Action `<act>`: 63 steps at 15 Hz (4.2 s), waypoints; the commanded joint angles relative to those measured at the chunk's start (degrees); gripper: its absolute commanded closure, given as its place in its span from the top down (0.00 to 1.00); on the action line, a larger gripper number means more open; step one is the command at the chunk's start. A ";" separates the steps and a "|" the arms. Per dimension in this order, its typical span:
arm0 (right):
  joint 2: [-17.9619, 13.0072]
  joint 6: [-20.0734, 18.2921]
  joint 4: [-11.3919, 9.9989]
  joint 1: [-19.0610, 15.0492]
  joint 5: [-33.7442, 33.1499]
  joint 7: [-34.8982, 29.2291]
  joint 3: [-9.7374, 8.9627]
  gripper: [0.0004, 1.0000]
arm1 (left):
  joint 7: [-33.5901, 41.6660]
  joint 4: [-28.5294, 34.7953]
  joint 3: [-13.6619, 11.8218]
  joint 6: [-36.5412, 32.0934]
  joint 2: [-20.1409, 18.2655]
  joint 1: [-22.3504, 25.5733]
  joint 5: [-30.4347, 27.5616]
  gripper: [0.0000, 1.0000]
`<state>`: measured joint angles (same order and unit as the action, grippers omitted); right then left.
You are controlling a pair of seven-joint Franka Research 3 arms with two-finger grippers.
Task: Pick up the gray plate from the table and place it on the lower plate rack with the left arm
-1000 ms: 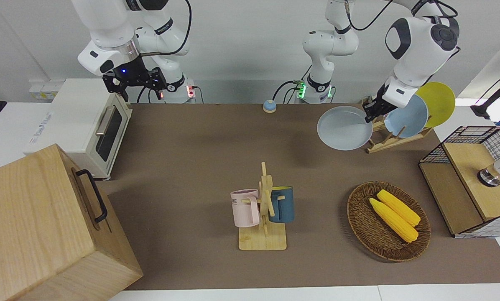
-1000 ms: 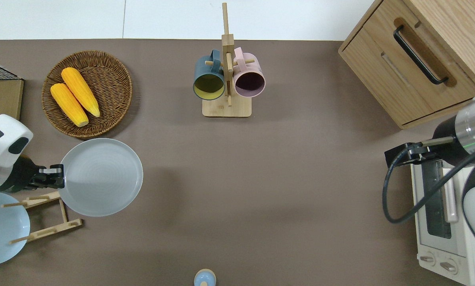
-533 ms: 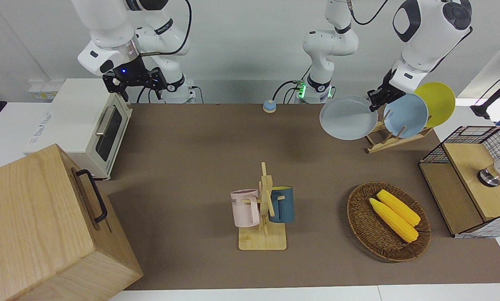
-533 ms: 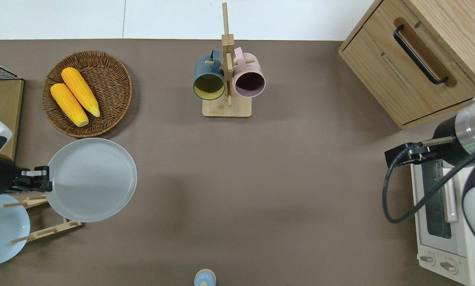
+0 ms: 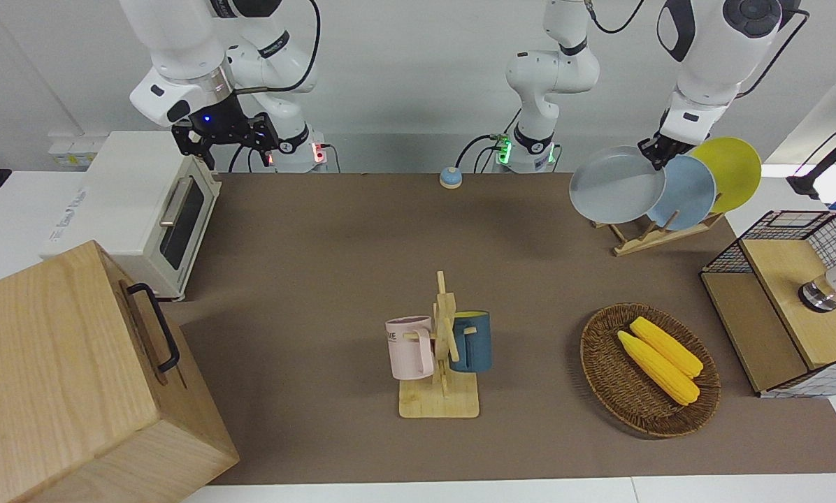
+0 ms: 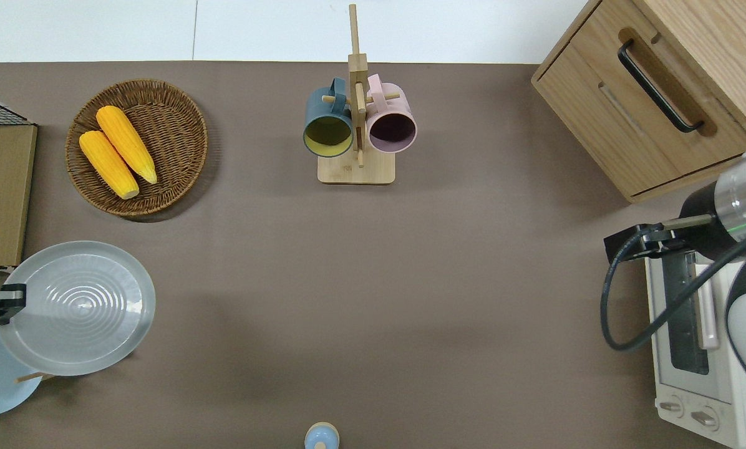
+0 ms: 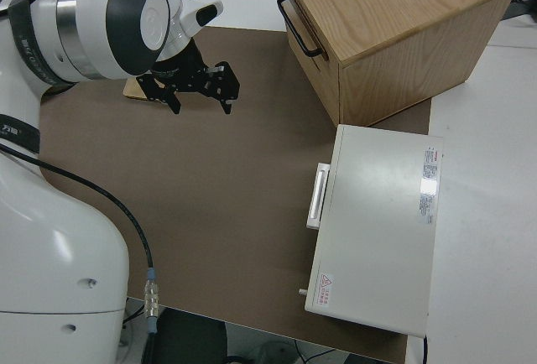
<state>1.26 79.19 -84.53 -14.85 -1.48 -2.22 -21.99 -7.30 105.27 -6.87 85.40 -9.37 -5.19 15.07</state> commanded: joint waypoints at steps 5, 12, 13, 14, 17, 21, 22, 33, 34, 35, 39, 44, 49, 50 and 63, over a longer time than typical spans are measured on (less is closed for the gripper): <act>-0.12 -0.62 0.41 -1.32 -0.37 -0.68 -1.13 0.98 | -5.80 1.43 0.19 -5.24 -0.04 -1.66 14.89 0.00; -0.12 -0.62 0.33 -1.32 -0.37 -0.68 -1.21 0.98 | -15.80 10.04 2.91 -5.86 0.40 -2.01 29.48 0.00; -0.12 -0.62 0.41 -1.32 -0.37 -0.68 -1.21 0.98 | -17.12 10.48 3.44 -5.77 0.58 -2.01 29.49 0.00; -0.12 -0.62 0.33 -1.32 -0.37 -0.68 -1.21 0.98 | -18.27 11.36 3.96 -5.77 0.67 -2.01 29.49 0.00; -0.12 -0.62 0.41 -1.32 -0.37 -0.68 -1.21 0.98 | -22.31 12.59 4.67 -5.60 1.37 -2.01 29.66 0.00; -0.12 -0.62 0.33 -1.32 -0.37 -0.68 -1.21 0.98 | -27.67 15.05 5.38 -4.81 2.60 -2.28 31.33 0.00; -0.12 -0.62 0.33 -1.32 -0.37 -0.68 -1.13 0.98 | -28.99 15.40 5.38 -4.46 3.12 -2.28 31.68 0.00; -0.12 -0.62 0.41 -1.32 -0.37 -0.68 -1.21 0.98 | -37.35 19.27 5.46 0.65 5.41 -2.45 31.33 0.00; -0.20 -0.62 0.41 -1.32 -0.37 -0.68 -1.21 0.98 | -38.13 19.27 5.55 0.73 5.50 -2.45 31.25 0.00; -0.12 -0.62 0.41 -1.32 -0.37 -0.68 -1.21 0.98 | -38.58 19.27 5.55 0.73 5.50 -2.63 31.16 0.00; -0.12 -0.62 0.41 -1.32 -0.37 -0.68 -1.13 0.98 | -37.62 19.27 5.55 0.82 5.50 -2.80 30.89 0.29; -0.20 -0.62 0.33 -1.32 -0.37 -0.68 -1.21 0.98 | -37.35 19.27 5.55 1.26 5.32 -2.80 30.37 1.00; -0.12 -0.62 0.41 -1.32 -0.37 -0.68 -1.21 0.98 | -28.06 15.17 5.55 1.00 4.45 -2.80 24.33 1.00; -0.12 -0.62 0.41 -1.32 -0.37 -0.68 -1.21 0.98 | -26.03 12.45 5.55 1.00 4.18 -2.80 20.21 1.00; -0.20 -0.62 0.41 -1.32 -0.37 -0.68 -1.21 0.98 | 3.50 -5.59 3.53 1.79 2.78 -2.54 -14.81 1.00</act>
<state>1.26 79.19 -84.53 -14.85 -1.48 -2.22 -21.99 -9.11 102.51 -2.31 87.75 -6.29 -7.23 2.25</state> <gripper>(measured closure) 0.013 0.000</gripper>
